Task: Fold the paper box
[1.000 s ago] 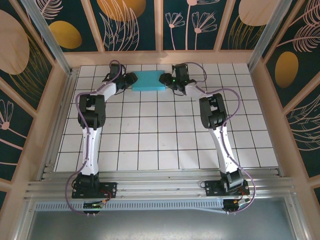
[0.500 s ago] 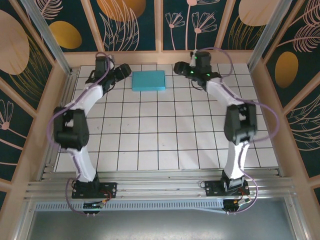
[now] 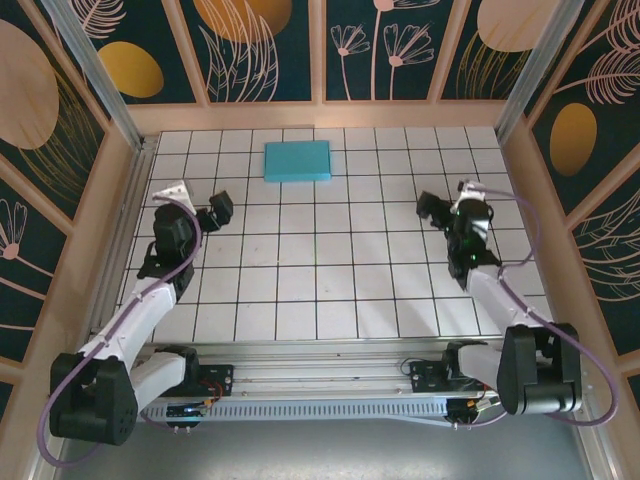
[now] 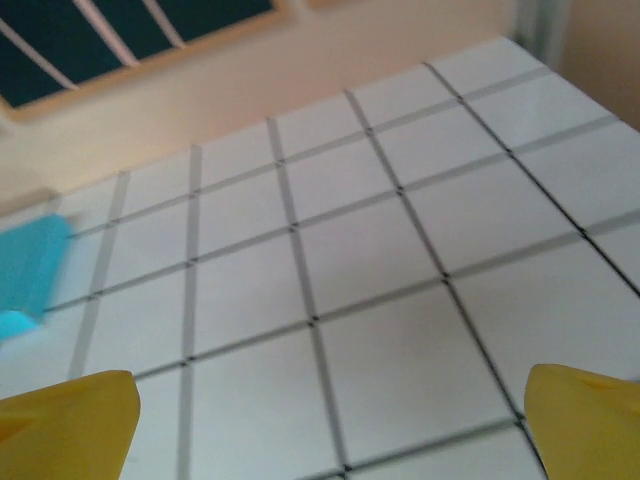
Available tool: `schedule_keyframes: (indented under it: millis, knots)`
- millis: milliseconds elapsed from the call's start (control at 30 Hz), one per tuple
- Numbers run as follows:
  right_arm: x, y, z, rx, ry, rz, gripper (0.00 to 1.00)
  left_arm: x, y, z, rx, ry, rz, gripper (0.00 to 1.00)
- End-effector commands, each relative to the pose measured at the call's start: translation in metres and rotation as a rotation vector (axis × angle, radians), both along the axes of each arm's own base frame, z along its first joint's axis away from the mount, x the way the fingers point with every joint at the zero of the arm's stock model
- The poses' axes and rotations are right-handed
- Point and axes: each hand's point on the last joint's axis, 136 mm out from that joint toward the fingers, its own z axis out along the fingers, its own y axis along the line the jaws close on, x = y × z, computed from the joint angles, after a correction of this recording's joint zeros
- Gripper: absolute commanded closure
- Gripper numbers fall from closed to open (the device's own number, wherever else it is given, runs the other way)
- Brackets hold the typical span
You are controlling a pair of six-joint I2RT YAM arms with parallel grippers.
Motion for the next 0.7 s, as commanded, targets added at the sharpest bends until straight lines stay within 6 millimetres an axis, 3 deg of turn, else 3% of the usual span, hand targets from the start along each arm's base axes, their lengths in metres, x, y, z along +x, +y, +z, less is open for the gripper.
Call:
schedule_keyframes:
  millis: [0, 133, 300, 333, 400, 433, 600, 667]
  knots:
    - [-0.004, -0.035, 0.009, -0.055, -0.117, -0.142, 0.01, -0.004, 0.022, 0.007, 0.112, -0.103, 0.095, 0.01]
    - [-0.010, -0.047, -0.027, -0.147, -0.104, -0.146, 0.01, -0.017, 0.038, -0.010, 0.195, -0.139, 0.163, 0.01]
    - [0.011, -0.028, -0.019, -0.136, -0.210, -0.019, 0.01, -0.036, 0.055, -0.017, 0.297, -0.208, 0.237, 0.01]
    - [0.013, -0.021, -0.025, -0.133, -0.217, 0.032, 0.01, -0.036, 0.055, -0.017, 0.311, -0.214, 0.233, 0.01]
    - [0.008, -0.007, -0.035, -0.141, -0.236, 0.118, 0.01, -0.034, 0.054, -0.017, 0.339, -0.221, 0.226, 0.01]
    - [0.003, -0.007, -0.029, -0.147, -0.287, 0.105, 0.01, -0.032, 0.053, -0.016, 0.349, -0.231, 0.218, 0.01]
    - [-0.004, -0.027, -0.028, -0.133, -0.291, -0.017, 0.01, -0.015, 0.043, -0.014, 0.349, -0.277, 0.162, 0.01]
    - [-0.001, -0.024, -0.028, -0.143, -0.283, -0.006, 0.01, 0.000, 0.045, -0.023, 0.342, -0.243, 0.160, 0.01]
